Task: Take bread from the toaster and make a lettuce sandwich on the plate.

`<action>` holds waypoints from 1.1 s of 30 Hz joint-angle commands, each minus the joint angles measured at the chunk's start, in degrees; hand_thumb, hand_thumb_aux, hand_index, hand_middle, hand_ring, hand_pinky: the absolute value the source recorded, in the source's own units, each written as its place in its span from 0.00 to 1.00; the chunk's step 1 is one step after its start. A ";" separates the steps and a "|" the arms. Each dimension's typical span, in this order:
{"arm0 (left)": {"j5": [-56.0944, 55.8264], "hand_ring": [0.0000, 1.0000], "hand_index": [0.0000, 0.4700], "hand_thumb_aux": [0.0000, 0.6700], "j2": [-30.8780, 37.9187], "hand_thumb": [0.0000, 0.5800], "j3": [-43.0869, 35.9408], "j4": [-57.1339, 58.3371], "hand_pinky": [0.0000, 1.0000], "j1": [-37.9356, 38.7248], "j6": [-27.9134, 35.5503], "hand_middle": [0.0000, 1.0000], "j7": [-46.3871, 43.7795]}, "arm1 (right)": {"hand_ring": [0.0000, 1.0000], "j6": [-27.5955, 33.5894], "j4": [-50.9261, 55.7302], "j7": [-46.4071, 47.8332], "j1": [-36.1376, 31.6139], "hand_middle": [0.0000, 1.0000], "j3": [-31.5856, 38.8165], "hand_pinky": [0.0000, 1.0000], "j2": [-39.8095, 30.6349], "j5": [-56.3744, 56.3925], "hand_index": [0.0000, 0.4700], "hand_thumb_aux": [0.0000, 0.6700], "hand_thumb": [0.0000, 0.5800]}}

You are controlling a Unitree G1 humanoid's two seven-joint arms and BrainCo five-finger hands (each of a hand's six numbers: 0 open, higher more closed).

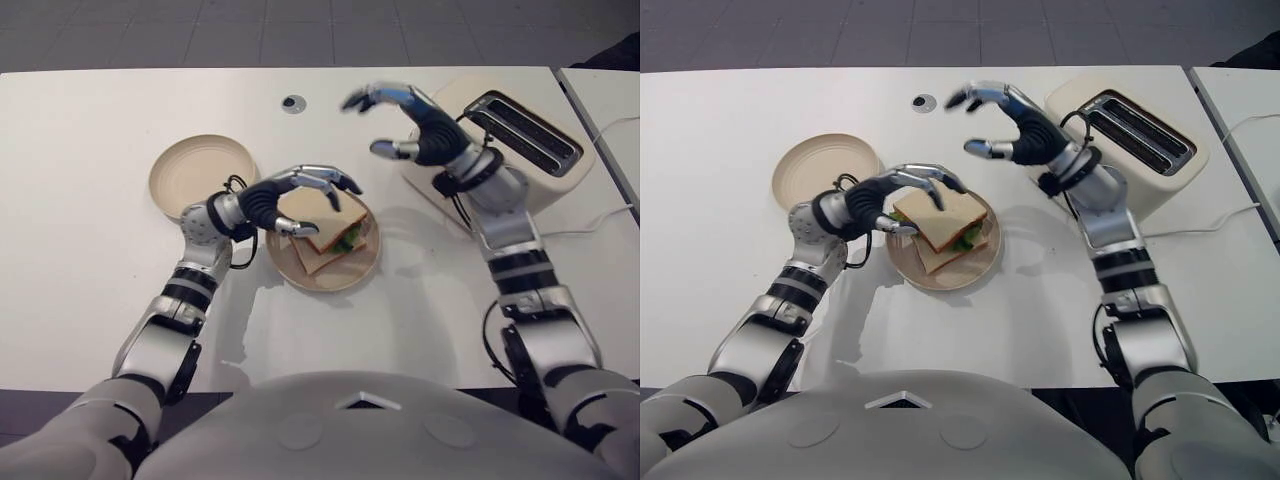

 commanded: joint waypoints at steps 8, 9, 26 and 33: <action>11.22 0.90 1.00 1.00 15.41 1.00 -8.01 2.51 0.90 10.98 3.39 0.90 -22.79 | 1.00 4.78 -3.19 41.52 16.26 1.00 12.79 1.00 -17.46 4.94 1.00 1.00 1.00; 14.48 0.87 1.00 1.00 14.90 1.00 -8.95 5.46 0.87 10.58 2.45 0.87 -21.27 | 1.00 5.35 -1.83 43.05 15.64 1.00 14.04 1.00 -17.06 3.31 1.00 1.00 1.00; 60.88 0.63 0.70 0.70 -0.15 0.91 -10.14 50.65 0.63 -17.90 5.70 0.63 59.35 | 1.00 -5.23 40.49 -21.16 -11.26 1.00 7.54 1.00 10.85 -33.03 1.00 1.00 1.00; 50.03 0.00 0.00 0.00 -6.34 0.00 0.68 46.50 0.00 -19.97 -4.33 0.00 66.39 | 0.00 -12.06 34.52 -35.52 -12.95 0.00 -3.29 0.00 14.41 -24.14 0.00 0.00 0.00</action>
